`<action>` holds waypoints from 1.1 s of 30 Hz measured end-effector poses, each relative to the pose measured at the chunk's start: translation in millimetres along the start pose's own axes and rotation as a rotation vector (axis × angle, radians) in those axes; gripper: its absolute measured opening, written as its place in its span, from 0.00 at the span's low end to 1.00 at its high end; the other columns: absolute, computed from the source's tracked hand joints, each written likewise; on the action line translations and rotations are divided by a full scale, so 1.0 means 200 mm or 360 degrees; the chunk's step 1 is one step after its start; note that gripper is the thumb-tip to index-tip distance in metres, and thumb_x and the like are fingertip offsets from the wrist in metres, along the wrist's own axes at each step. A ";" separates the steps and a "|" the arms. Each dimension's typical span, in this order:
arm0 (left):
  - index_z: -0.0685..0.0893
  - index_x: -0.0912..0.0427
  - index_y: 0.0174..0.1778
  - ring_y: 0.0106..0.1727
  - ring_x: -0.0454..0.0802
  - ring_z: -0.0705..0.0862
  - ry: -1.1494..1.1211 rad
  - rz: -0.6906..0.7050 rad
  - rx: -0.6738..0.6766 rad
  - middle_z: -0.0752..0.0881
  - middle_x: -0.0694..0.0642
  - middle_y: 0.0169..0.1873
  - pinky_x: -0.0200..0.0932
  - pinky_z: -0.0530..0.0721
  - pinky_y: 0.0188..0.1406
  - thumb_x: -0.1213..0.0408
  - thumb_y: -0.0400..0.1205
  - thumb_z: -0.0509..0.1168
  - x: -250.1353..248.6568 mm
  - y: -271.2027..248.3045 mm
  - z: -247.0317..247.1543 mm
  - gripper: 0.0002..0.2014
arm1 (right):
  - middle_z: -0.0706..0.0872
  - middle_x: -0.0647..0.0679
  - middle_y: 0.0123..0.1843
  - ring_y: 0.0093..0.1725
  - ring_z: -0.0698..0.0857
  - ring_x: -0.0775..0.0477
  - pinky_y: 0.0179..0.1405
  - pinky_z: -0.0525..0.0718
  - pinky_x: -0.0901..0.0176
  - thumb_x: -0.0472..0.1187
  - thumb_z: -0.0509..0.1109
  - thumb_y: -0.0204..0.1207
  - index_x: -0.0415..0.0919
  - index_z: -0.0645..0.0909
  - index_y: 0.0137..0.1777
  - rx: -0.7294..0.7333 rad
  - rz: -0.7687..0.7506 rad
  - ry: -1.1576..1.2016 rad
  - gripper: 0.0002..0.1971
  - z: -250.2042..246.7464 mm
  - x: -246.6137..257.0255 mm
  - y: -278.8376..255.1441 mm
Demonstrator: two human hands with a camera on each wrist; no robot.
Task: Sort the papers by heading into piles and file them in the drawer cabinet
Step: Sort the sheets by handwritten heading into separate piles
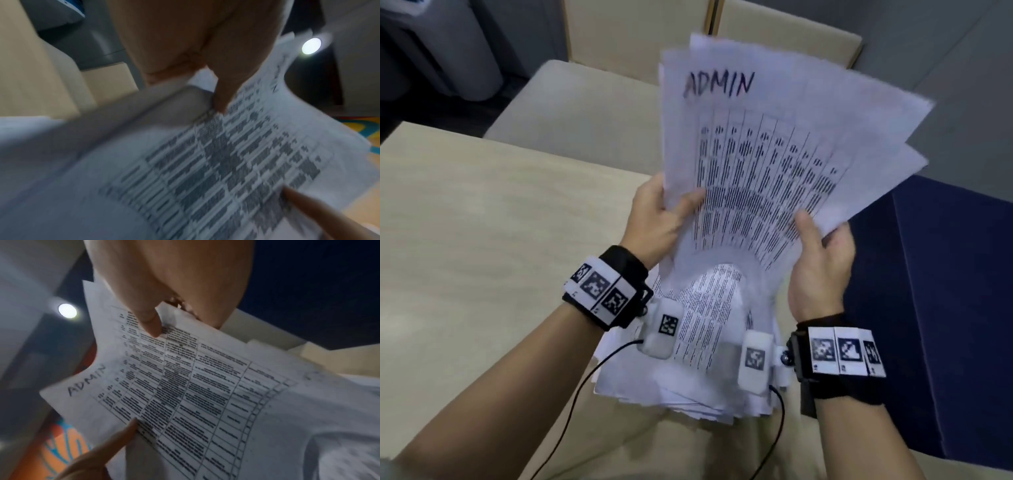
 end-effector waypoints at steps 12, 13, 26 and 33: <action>0.74 0.61 0.53 0.37 0.58 0.85 0.1035 -0.0308 -0.0030 0.84 0.57 0.39 0.53 0.88 0.34 0.63 0.87 0.61 0.51 -0.24 -0.12 0.05 | 0.86 0.49 0.63 0.63 0.83 0.51 0.67 0.79 0.53 0.41 0.65 0.86 0.38 0.74 0.74 0.0359 0.0405 -0.0692 0.19 0.08 -0.57 -0.11; 0.76 0.63 0.51 0.35 0.61 0.84 0.1127 -0.0302 -0.0055 0.85 0.59 0.36 0.58 0.87 0.33 0.63 0.87 0.60 0.55 -0.26 -0.15 0.06 | 0.83 0.46 0.69 0.68 0.81 0.50 0.72 0.76 0.52 0.43 0.63 0.87 0.37 0.72 0.77 0.0343 0.0417 -0.0691 0.21 0.11 -0.59 -0.11; 0.79 0.60 0.35 0.33 0.54 0.77 0.1218 -0.0951 -0.0788 0.78 0.55 0.28 0.43 0.71 0.28 0.67 0.84 0.62 0.44 -0.32 -2.05 0.10 | 0.87 0.47 0.51 0.51 0.89 0.44 0.63 0.84 0.38 0.44 0.69 0.82 0.50 0.78 0.54 0.0856 0.0674 -0.0949 0.04 0.74 -0.94 -0.42; 0.76 0.59 0.70 0.61 0.64 0.80 0.2025 -0.1186 -0.0711 0.81 0.63 0.61 0.55 0.79 0.57 0.55 0.80 0.70 0.44 -0.32 -2.67 0.24 | 0.84 0.46 0.53 0.54 0.82 0.43 0.57 0.77 0.53 0.42 0.71 0.81 0.42 0.78 0.59 0.1108 0.0677 -0.1422 0.10 1.11 -1.12 -0.72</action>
Point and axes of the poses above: each hand's wrist, its own y-axis towards the middle knuckle, its own z-axis out of the palm, x = y × z, the point moved 7 cm from there along y, towards the middle knuckle
